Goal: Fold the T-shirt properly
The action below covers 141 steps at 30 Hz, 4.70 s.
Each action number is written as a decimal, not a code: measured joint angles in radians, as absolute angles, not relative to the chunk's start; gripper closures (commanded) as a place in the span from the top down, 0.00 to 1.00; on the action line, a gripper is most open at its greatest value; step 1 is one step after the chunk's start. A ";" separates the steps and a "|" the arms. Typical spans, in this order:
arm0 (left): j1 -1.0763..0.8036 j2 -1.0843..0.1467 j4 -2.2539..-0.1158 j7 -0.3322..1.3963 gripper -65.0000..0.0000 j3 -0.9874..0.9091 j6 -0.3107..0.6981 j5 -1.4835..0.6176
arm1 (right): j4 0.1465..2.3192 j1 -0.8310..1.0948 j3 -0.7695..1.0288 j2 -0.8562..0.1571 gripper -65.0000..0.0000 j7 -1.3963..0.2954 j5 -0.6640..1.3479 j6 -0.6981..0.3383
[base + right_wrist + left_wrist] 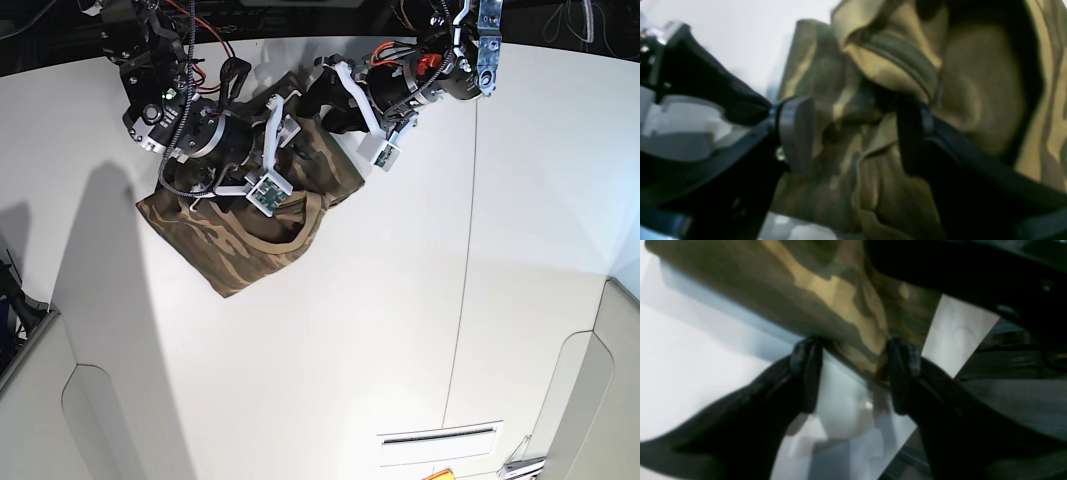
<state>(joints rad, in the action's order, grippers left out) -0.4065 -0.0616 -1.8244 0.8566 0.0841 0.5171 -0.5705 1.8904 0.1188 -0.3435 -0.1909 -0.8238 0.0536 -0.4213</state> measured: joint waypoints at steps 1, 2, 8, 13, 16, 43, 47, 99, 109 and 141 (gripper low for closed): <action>-0.406 -0.062 -1.824 0.857 0.53 0.084 0.517 -0.571 | 1.890 0.119 -0.344 -0.191 0.55 -0.824 0.051 -0.421; -0.406 -0.061 -1.824 0.857 0.53 0.084 0.517 -0.571 | 1.890 0.119 -0.344 -0.191 0.51 -0.824 0.051 -0.421; -0.406 -0.061 -1.824 0.860 0.53 0.084 0.517 -0.573 | 1.852 0.119 -0.344 -0.191 0.36 -0.802 0.029 -0.419; -0.406 -0.062 -1.824 0.861 0.53 0.084 0.517 -0.573 | 1.787 0.110 -0.344 -0.191 0.36 -0.786 0.012 -0.418; -0.406 -0.061 -1.824 0.861 0.53 0.084 0.518 -0.574 | 1.747 0.084 -0.347 -0.191 0.34 -0.785 0.014 -0.419; -0.406 -0.061 -1.824 0.863 0.53 0.084 0.528 -0.574 | 1.809 0.072 -0.387 -0.191 0.00 -0.846 0.175 -0.414; -0.406 -0.061 -1.825 0.863 0.53 0.084 0.528 -0.574 | 1.846 0.072 -0.387 -0.191 0.00 -0.870 0.221 -0.414; -0.404 -0.069 -1.979 0.915 0.06 0.084 0.555 -0.573 | 1.864 0.067 -0.228 -0.183 0.00 -0.858 0.424 -0.510; -0.405 -0.069 -2.070 0.912 0.00 0.074 0.555 -0.505 | 1.864 0.067 -0.208 -0.183 0.00 -0.866 0.430 -0.513; -0.365 -0.016 -1.858 0.755 0.00 0.090 0.555 -0.477 | 1.863 0.069 -0.274 -0.081 0.00 -0.899 0.535 -0.513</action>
